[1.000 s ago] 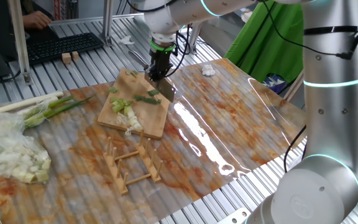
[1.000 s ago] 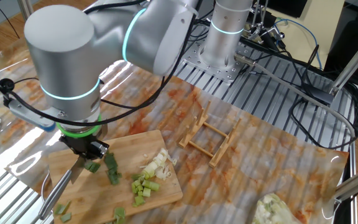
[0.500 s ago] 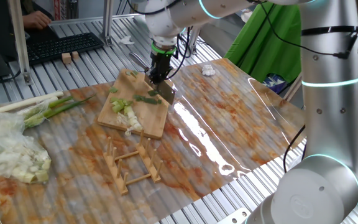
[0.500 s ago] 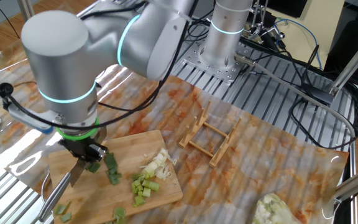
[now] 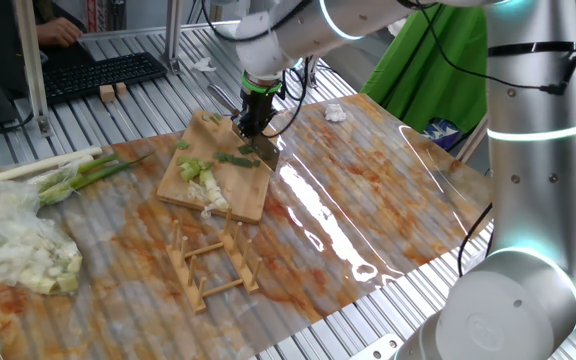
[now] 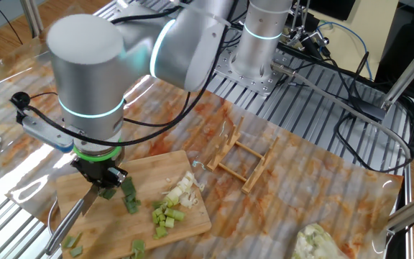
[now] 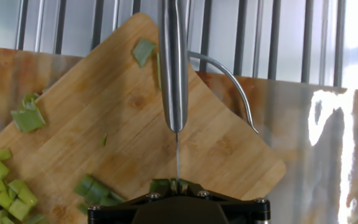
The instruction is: Chop the scallions
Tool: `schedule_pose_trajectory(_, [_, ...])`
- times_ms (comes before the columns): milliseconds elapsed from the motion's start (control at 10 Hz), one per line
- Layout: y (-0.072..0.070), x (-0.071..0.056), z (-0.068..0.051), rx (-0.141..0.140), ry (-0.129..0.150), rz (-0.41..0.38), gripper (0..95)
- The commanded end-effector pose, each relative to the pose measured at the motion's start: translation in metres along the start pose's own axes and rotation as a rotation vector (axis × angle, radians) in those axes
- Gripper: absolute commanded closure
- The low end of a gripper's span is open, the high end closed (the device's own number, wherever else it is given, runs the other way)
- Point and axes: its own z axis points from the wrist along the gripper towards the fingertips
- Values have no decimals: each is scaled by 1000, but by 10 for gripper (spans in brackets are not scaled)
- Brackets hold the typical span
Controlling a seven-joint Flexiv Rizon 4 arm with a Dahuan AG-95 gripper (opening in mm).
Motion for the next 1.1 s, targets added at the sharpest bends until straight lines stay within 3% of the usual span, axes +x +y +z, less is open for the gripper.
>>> schedule_pose_trajectory(100, [2, 1, 20, -26, 8, 10, 950])
schedule_pose_trajectory(200, [2, 1, 20, -24, 0, 17, 950])
schedule_pose_trajectory(300, [1, 2, 16, -65, -7, 57, 950])
schedule_pose_trajectory(400, [0, 2, 12, -71, -1, 61, 950])
schedule_pose_trajectory(600, [-3, 4, -7, -63, 23, 50, 950])
schedule_pose_trajectory(1100, [0, 10, -26, -43, 23, 46, 950])
